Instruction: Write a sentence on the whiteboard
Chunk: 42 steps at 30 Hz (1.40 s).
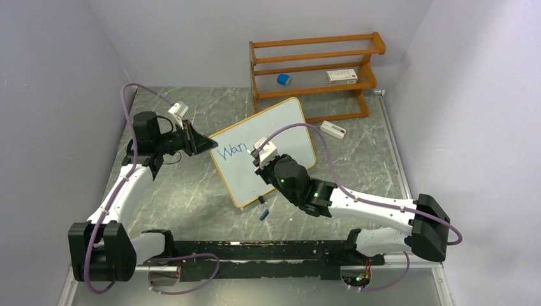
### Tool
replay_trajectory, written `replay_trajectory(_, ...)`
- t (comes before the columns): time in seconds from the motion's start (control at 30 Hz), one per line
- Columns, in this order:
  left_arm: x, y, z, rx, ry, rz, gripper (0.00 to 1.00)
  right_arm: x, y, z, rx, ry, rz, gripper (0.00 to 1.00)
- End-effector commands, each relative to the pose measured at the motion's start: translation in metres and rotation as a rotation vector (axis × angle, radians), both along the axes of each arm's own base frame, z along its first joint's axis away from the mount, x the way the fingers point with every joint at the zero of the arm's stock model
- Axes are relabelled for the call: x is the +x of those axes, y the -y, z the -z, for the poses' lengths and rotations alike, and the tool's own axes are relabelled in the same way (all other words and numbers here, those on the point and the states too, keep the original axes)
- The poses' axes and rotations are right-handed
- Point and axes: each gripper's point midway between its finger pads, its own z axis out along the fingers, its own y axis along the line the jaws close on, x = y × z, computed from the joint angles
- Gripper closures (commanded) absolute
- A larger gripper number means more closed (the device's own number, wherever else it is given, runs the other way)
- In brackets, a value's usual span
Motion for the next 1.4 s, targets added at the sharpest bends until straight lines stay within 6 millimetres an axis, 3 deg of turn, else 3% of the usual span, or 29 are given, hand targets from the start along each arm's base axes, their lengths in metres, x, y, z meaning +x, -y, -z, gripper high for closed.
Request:
replay_trajectory(0.0,0.007,-0.009,0.014,0.043,-0.017,-0.045,0.95,0.006,-0.001,-0.01,0.038,0.03,0.019,1.0)
replay_trajectory(0.93,0.006,-0.009,0.013,0.043,-0.014,-0.045,0.95,0.021,0.002,-0.017,0.051,0.069,0.085,1.0)
replay_trajectory(1.37,0.007,-0.01,0.013,0.047,-0.015,-0.047,0.95,0.012,0.006,-0.006,0.017,0.019,0.057,1.0)
